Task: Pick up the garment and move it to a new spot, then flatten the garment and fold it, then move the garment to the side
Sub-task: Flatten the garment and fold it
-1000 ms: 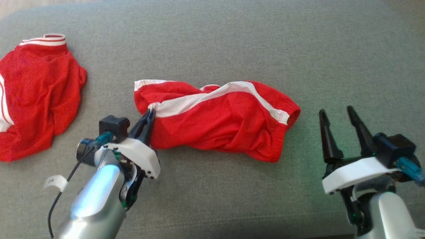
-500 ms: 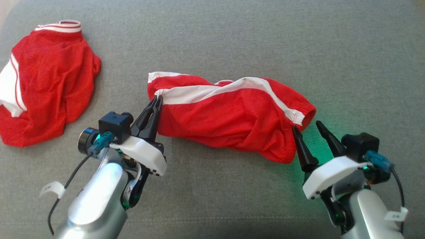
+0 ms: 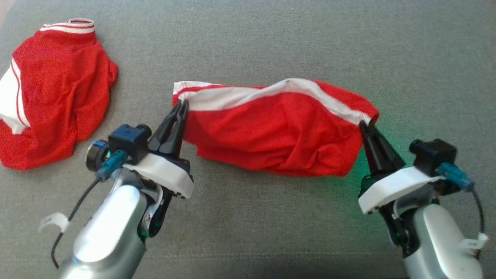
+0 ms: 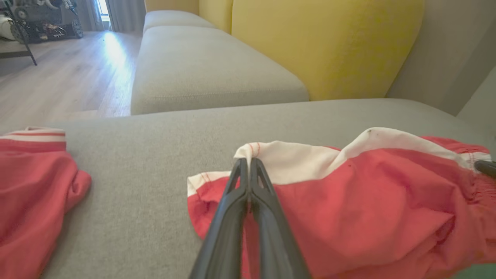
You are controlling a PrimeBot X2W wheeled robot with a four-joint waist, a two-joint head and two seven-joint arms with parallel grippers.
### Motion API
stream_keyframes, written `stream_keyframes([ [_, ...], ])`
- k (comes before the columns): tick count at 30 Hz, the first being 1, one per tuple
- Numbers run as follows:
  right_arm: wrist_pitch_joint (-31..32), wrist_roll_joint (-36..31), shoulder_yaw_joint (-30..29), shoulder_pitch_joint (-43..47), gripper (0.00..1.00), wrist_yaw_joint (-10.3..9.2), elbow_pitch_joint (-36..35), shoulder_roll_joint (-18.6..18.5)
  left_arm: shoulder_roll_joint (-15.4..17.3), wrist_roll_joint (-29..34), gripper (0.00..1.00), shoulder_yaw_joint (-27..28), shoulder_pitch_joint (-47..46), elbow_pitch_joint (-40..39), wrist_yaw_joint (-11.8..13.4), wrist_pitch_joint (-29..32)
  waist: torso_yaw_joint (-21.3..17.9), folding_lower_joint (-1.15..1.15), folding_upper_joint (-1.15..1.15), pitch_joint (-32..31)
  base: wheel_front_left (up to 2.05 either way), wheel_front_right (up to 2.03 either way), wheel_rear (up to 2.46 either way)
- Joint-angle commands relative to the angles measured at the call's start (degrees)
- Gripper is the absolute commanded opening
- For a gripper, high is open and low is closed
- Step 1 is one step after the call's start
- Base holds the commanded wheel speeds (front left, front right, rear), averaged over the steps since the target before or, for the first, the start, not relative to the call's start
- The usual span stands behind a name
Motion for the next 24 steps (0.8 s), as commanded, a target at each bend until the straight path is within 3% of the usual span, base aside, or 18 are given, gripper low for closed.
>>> stream_keyframes([
  [1, -1.22, 0.51, 0.76, -2.27, 0.0, 0.24, -3.36, -0.99, 1.96, 0.65, 0.0, 2.85, -1.32, -2.93, 0.6, -0.83, -0.37, 0.0, 0.0, -0.38, 0.0, 0.0, 0.0],
  [14, -2.28, 3.9, -0.38, -13.58, 0.0, 0.24, -15.51, -10.95, 3.86, 3.09, 0.0, 8.22, -13.16, -13.93, 0.82, -1.58, -1.91, 0.0, 0.0, -4.39, 0.0, 0.0, 0.0],
  [24, 1.9, 7.22, -0.9, -22.23, 0.0, 0.24, -17.48, -13.67, 3.56, 2.69, 0.0, 8.6, -24.18, -14.91, -0.97, 2.01, -2.69, 0.0, 0.0, -5.07, 0.0, 0.0, 0.0],
])
